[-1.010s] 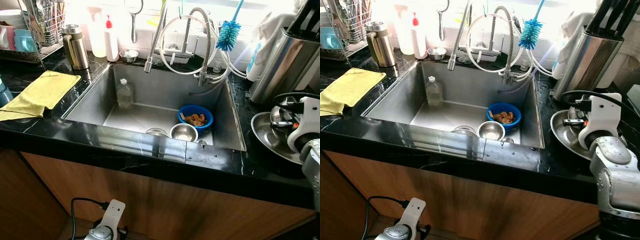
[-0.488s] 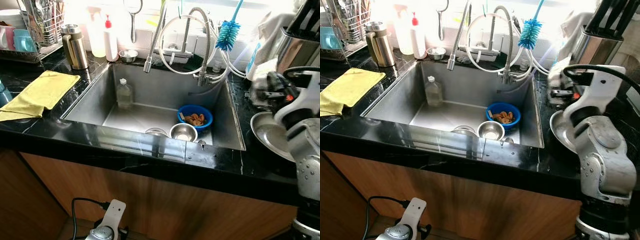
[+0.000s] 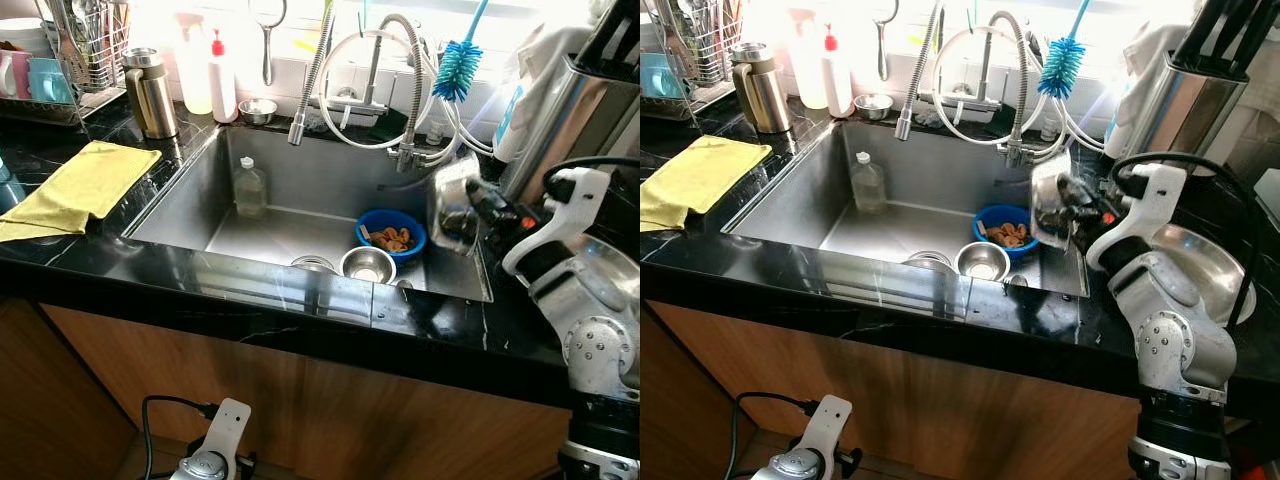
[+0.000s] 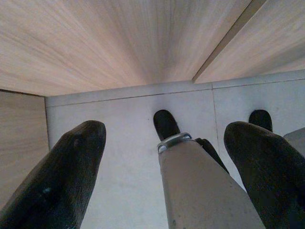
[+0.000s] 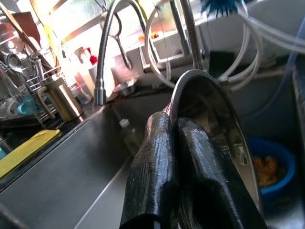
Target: Kitchen organization
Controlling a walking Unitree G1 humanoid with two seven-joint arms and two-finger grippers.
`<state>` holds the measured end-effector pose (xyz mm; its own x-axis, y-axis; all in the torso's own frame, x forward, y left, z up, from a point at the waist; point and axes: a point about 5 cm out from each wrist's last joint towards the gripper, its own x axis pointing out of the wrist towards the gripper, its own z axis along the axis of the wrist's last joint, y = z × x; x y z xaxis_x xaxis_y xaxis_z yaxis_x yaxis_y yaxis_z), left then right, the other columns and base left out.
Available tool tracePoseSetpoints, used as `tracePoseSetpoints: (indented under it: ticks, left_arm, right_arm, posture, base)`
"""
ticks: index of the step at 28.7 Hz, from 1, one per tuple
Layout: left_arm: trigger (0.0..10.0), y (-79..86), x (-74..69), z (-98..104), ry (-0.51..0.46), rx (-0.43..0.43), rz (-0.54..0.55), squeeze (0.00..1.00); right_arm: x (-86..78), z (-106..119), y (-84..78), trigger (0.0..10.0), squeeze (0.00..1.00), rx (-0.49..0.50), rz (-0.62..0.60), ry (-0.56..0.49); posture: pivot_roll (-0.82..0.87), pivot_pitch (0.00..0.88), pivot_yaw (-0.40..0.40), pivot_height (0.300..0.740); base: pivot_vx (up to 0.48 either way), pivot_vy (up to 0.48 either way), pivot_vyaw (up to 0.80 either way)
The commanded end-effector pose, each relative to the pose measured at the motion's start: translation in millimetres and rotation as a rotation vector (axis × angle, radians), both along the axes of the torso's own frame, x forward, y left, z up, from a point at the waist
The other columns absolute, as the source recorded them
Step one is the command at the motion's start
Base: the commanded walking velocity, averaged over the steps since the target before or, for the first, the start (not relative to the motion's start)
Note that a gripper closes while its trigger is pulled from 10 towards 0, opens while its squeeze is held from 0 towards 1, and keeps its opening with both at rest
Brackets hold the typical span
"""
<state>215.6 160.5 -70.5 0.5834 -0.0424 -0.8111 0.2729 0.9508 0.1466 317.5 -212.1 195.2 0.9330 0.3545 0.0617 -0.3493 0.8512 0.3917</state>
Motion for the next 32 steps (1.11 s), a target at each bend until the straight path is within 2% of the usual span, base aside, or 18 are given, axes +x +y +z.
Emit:
tracePoseSetpoints:
  ticks: [1,12,19,31,32]
  left_arm:
    - [10.0,0.6,0.8,0.6,-0.007,-0.003,0.010,0.00]
    - [10.0,2.3,-2.5,-1.2,0.003,0.002,0.007,0.00]
    - [10.0,2.3,-3.3,-1.7,0.005,0.000,0.016,0.00]
    - [10.0,1.7,-2.5,-1.3,0.003,-0.003,0.018,0.00]
    - [10.0,1.6,-2.4,-1.3,0.003,-0.004,0.017,0.00]
  right_arm:
    - [0.9,-2.0,-2.3,10.0,0.00,0.023,0.010,-0.005]
    - [14.6,-28.6,-6.4,10.0,0.00,0.064,0.019,0.073]
    - [29.5,-31.5,-3.6,10.0,0.00,0.048,0.022,0.099]
    - [38.6,-36.9,-3.6,10.0,0.01,0.037,0.025,0.122]
    - [39.1,-38.2,-4.0,10.0,0.62,0.034,0.023,0.129]
  posture:
    - [0.06,0.000,-0.088,0.736]
    - [0.06,0.000,-0.091,0.736]
    - [0.06,0.000,-0.098,0.736]
    - [0.06,0.000,-0.101,0.736]
    - [0.06,0.000,-0.101,0.736]
  base:
    - [0.000,0.000,0.00]
    - [0.000,0.000,0.00]
    - [0.000,0.000,0.00]
    - [0.000,0.000,0.00]
    - [0.000,0.000,0.00]
